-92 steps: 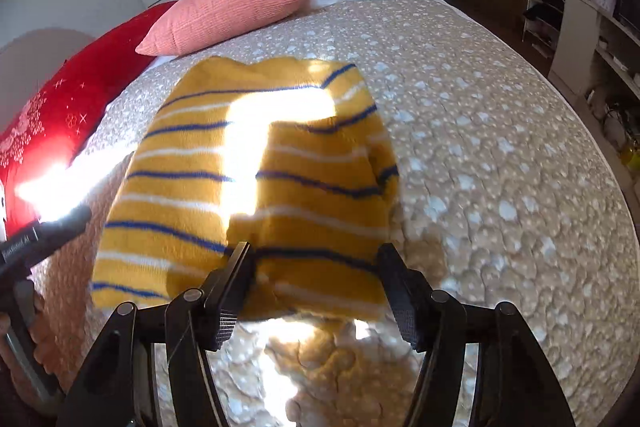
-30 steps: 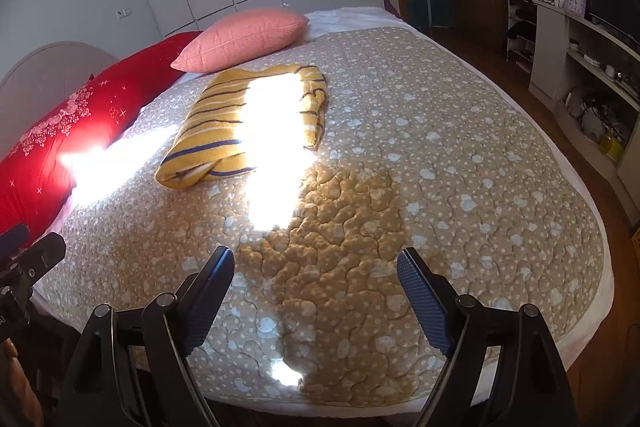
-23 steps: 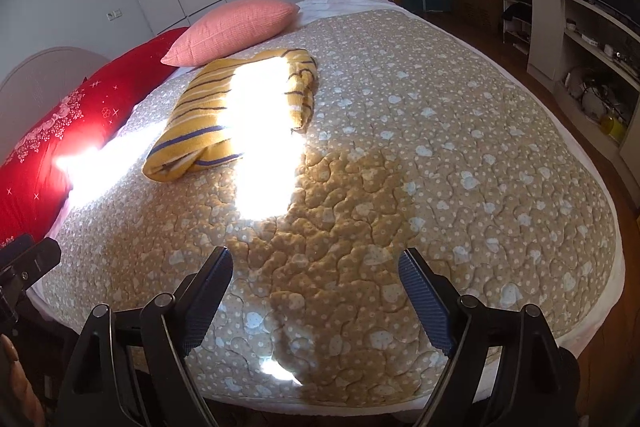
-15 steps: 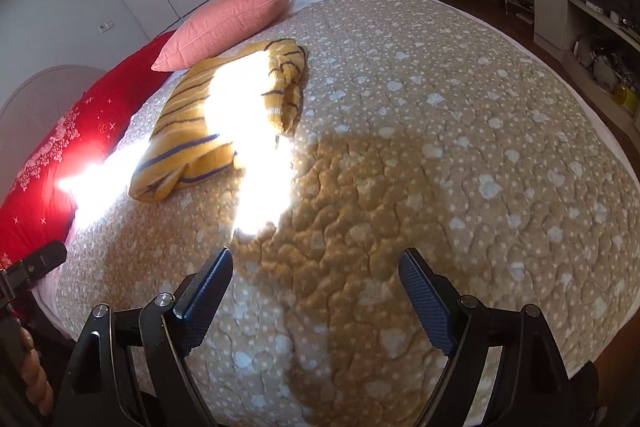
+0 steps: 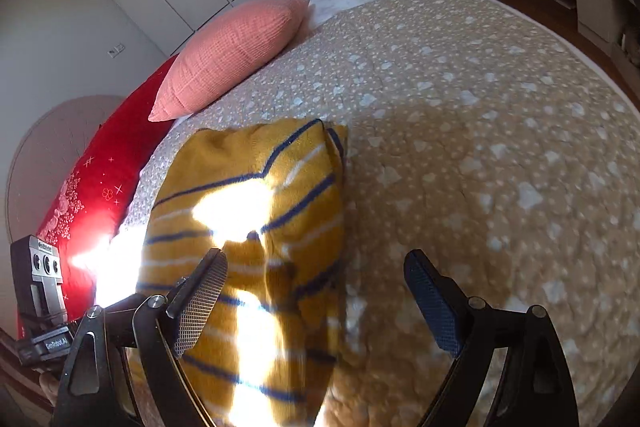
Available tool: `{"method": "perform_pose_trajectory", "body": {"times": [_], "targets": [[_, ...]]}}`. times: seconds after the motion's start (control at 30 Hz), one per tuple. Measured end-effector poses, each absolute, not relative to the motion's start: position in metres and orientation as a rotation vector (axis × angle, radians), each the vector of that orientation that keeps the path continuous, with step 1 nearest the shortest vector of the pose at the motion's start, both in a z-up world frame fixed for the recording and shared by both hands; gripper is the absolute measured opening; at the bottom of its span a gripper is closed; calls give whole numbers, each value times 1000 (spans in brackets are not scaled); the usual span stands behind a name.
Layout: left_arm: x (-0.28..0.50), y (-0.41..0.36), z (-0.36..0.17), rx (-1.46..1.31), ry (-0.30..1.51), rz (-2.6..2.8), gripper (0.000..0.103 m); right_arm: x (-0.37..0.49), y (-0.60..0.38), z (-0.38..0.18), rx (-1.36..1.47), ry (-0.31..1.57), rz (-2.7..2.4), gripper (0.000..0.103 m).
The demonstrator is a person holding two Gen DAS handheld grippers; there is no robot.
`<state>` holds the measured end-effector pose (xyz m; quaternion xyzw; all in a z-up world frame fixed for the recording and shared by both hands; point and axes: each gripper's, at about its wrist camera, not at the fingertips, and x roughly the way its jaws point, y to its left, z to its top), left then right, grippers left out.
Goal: Fold small clothes
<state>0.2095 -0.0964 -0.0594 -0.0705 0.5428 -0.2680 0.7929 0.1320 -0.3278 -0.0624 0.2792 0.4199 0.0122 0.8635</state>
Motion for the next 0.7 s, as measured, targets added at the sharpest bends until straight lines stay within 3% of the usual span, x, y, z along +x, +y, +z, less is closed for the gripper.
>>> {"method": "perform_pose_trajectory", "body": {"times": [0.1, 0.13, 0.17, 0.2, 0.27, 0.37, 0.43, 0.5, 0.53, 0.7], "targets": [[223, -102, -71, -202, 1203, -611, 93, 159, -330, -78, 640, 886, 38, 94], [222, -103, -68, -218, 1198, -637, 78, 164, -329, -79, 676, 883, 60, 86], [220, -102, -64, -229, 1197, -658, 69, 169, -327, -80, 755, 892, 136, 55], [218, -100, -59, -226, 1182, -652, 67, 173, -323, -81, 838, 904, 198, 52], [213, -95, -49, -221, 1176, -650, 58, 175, -309, -66, 813, 863, 235, 52], [208, -81, -41, -227, 1170, -624, 58, 174, -290, -52, 779, 826, 310, 51], [209, -78, -46, -171, 1188, -552, 65, 178, -283, -53, 691, 849, 257, 52], [208, -74, -50, -135, 1195, -491, 78, 182, -283, -64, 591, 901, 120, 67], [205, -71, -50, -149, 1193, -487, 80, 179, -287, -68, 581, 912, 86, 73], [173, -51, -36, -200, 1142, -475, 80, 137, -302, -40, 660, 818, 63, 73]]}}
